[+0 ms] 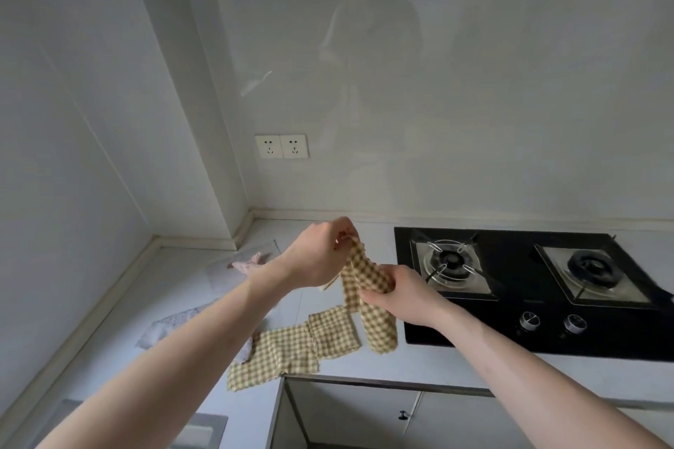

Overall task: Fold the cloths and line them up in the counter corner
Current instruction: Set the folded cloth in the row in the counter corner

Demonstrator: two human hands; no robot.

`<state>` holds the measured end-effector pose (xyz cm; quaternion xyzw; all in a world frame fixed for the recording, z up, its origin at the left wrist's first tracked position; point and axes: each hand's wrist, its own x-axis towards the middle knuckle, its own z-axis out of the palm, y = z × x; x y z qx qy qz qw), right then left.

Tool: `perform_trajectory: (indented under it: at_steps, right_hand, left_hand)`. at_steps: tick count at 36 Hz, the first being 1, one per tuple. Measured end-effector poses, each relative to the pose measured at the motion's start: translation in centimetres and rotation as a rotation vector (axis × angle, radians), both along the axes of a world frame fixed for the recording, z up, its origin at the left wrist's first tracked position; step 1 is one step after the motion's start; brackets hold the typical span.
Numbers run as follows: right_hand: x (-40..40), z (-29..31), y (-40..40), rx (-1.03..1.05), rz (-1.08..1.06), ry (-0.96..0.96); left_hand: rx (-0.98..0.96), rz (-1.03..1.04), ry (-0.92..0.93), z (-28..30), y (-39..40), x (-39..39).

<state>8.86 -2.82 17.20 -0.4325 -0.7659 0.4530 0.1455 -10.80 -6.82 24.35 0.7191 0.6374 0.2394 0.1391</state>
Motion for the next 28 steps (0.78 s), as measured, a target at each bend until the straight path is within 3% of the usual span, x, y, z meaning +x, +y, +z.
perform_trajectory:
  at_steps: [7, 12, 23, 28]
  right_hand:
    - [3.6, -1.4, 0.0, 0.028, -0.098, 0.042]
    - [6.4, -3.8, 0.5, 0.069, -0.167, -0.013]
    - [12.2, -6.6, 2.3, 0.149, -0.167, -0.305]
    - [14.0, -5.3, 5.7, 0.219, -0.193, -0.332]
  left_hand:
    - [0.020, 0.026, -0.077, -1.0, 0.0, 2.0]
    - [0.027, 0.051, -0.019, -3.3, 0.4, 2.9]
    - [-0.070, 0.176, 0.054, -8.7, 1.1, 6.4]
    - [-0.197, 0.349, -0.156, -8.8, 2.8, 7.6]
